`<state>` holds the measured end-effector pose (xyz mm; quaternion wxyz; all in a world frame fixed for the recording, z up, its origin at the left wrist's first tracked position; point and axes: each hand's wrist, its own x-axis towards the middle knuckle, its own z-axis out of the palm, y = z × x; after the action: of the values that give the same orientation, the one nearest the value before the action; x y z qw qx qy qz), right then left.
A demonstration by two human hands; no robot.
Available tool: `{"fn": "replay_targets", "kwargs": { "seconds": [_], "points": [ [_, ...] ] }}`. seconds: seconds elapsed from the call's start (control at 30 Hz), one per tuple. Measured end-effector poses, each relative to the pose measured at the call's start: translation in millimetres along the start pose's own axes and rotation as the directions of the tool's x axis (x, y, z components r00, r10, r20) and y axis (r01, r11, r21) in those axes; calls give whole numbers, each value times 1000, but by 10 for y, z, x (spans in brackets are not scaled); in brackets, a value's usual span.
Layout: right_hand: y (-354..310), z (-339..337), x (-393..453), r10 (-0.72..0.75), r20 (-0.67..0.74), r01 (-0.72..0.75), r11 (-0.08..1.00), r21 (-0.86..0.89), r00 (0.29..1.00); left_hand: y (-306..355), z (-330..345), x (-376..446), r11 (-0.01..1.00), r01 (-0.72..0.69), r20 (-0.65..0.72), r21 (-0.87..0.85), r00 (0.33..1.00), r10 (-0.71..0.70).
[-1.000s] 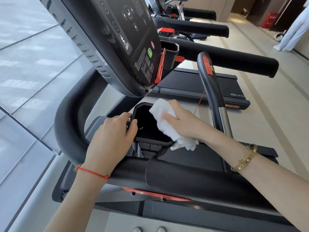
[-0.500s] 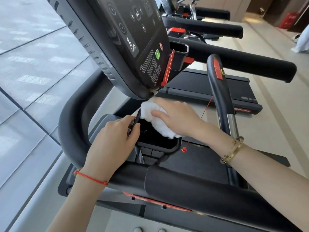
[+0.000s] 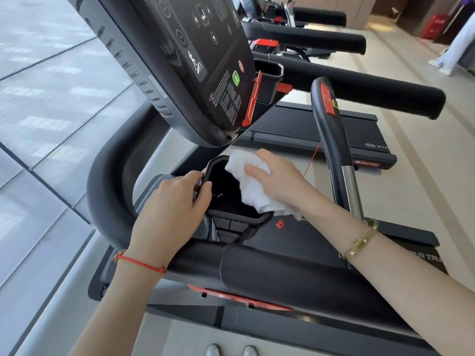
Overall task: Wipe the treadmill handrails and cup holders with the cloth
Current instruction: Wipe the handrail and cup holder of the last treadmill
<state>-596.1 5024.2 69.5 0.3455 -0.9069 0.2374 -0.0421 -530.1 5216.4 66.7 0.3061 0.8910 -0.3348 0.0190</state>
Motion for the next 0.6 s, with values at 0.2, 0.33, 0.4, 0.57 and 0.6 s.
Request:
{"fn": "replay_targets", "kwargs": {
  "seconds": [0.2, 0.33, 0.4, 0.57, 0.6],
  "points": [
    [69, 120, -349, 154, 27, -156, 973, 171, 988, -14, 17, 11, 1000, -5, -12, 10, 1000, 5],
    [31, 122, -347, 209, 65, -215, 968, 128, 976, -10, 17, 10, 1000, -12, -15, 5, 1000, 12],
    [0, 63, -235, 189, 57, -192, 980, 54, 980, -7, 7, 10, 1000, -14, -10, 4, 1000, 14],
    [-47, -40, -107, 179, 70, -183, 982, 55, 981, 1, -19, -2, 1000, -6, 4, 3, 1000, 6],
    [-43, -12, -155, 194, 67, -198, 978, 65, 979, 3, -18, -2, 1000, -5, 6, 0, 1000, 5]
  ]
}}
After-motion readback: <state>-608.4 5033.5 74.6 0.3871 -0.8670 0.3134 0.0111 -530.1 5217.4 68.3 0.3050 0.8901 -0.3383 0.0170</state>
